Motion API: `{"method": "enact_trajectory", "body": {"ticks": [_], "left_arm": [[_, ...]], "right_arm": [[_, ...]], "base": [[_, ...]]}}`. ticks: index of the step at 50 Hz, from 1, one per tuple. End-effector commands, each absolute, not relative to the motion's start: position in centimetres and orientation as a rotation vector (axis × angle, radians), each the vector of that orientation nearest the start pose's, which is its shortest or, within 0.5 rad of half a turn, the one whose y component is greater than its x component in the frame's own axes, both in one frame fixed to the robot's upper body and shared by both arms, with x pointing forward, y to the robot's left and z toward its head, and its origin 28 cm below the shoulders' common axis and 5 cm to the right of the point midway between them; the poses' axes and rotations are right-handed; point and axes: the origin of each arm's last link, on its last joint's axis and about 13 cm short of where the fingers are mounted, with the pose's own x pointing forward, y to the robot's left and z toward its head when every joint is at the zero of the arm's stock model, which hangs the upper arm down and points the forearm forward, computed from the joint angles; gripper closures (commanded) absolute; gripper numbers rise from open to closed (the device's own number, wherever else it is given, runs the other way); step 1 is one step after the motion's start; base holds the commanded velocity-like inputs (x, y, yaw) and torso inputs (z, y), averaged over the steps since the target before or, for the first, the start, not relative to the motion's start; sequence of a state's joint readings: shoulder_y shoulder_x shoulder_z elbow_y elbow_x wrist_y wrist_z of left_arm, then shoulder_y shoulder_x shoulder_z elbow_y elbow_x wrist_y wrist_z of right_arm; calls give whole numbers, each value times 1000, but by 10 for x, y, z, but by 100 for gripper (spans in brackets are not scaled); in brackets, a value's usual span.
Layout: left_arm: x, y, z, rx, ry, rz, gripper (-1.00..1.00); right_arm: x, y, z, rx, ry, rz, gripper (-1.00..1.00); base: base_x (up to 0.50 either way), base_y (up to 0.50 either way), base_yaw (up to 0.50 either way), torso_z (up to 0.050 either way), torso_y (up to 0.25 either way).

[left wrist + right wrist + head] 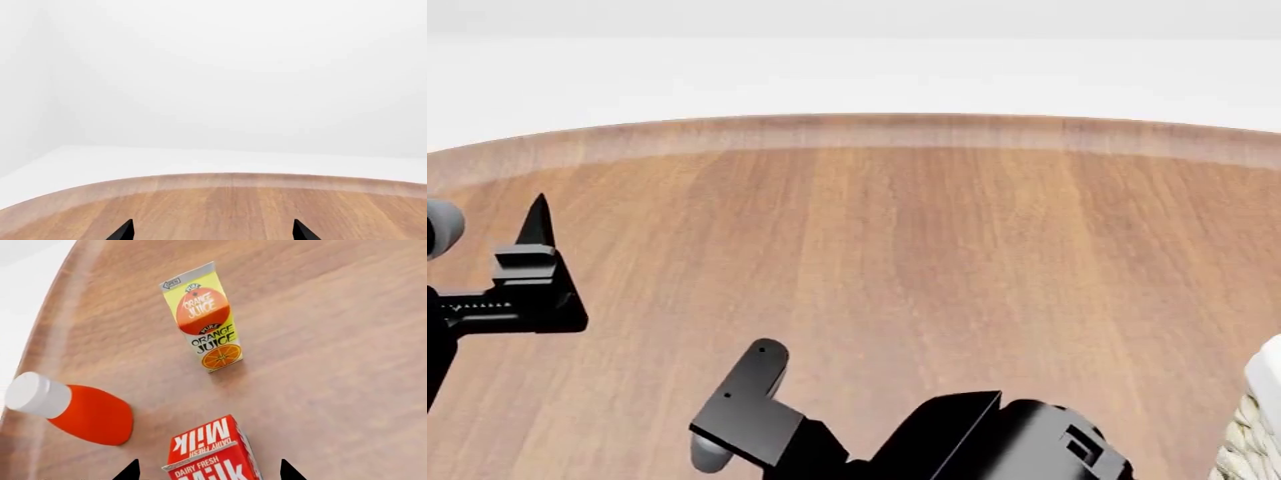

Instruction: Pick the milk and place it in the basket.

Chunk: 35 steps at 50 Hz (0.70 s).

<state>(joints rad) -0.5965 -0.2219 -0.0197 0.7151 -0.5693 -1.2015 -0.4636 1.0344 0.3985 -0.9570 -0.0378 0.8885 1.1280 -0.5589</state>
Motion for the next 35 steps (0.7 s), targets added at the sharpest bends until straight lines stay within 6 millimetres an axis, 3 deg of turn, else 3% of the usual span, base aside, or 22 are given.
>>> {"method": "enact_trajectory", "body": {"ticks": [1, 21, 35], "left_arm": [[240, 213, 212, -18, -72, 51, -100], [239, 214, 212, -29, -69, 49, -100], [239, 214, 209, -27, -63, 39, -100]], "right_arm": [[299, -57, 147, -299, 808, 1345, -100], [298, -55, 126, -296, 894, 1361, -100], [301, -57, 122, -295, 910, 1351, -100]], "base": [[0, 0, 0, 0, 0], [0, 0, 0, 0, 0], [0, 0, 0, 0, 0]]}}
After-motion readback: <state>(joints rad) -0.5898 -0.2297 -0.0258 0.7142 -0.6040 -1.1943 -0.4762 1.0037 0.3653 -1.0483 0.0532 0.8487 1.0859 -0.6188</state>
